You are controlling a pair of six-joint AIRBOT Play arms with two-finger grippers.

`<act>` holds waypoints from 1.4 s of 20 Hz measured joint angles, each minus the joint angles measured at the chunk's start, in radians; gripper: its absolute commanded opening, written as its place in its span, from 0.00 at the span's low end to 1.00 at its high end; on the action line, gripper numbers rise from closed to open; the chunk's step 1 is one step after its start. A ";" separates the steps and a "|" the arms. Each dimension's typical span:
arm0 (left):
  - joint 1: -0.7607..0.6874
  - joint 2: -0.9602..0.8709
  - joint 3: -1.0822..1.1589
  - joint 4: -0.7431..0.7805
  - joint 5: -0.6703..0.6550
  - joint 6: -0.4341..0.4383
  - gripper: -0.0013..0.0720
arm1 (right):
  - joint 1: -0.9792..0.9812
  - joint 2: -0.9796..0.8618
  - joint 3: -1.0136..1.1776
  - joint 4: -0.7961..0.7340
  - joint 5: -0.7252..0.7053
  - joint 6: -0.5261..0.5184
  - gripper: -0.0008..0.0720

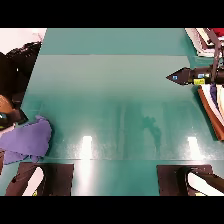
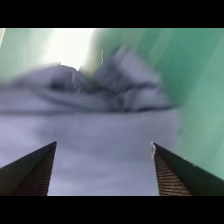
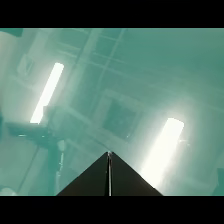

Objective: Fold the shirts.

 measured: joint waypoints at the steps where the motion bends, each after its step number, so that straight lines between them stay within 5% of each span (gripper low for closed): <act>1: 0.006 0.002 -0.052 0.013 0.022 -0.012 1.00 | 0.000 0.000 0.000 0.000 0.000 0.000 0.03; 5: 0.015 0.006 -0.196 0.041 0.091 -0.038 0.99 | 0.000 0.000 0.000 0.000 0.000 0.000 0.03; 7: 0.017 0.006 -0.225 0.047 0.108 -0.046 0.33 | 0.000 0.000 0.000 0.000 0.000 0.000 0.03; 8: 0.018 0.007 -0.234 0.049 0.112 -0.050 0.13 | 0.000 0.000 0.000 0.000 0.000 0.000 0.03; 9: 0.018 0.008 -0.240 0.049 0.114 -0.052 0.05 | 0.000 0.000 0.000 0.000 0.000 0.000 0.03; 14: 0.018 0.010 -0.153 0.025 0.071 -0.059 0.05 | 0.000 0.000 0.016 0.003 -0.002 0.000 0.03; 18: -0.004 0.022 0.150 -0.072 0.021 -0.059 0.05 | 0.000 0.000 0.145 0.007 -0.019 0.000 0.03; 23: -0.184 0.030 0.662 -0.161 -0.006 -0.077 0.05 | 0.000 0.000 0.374 0.005 -0.089 0.001 0.03; 28: -0.350 0.027 0.925 -0.182 -0.005 -0.123 0.05 | 0.000 0.000 0.527 0.001 -0.147 0.001 0.03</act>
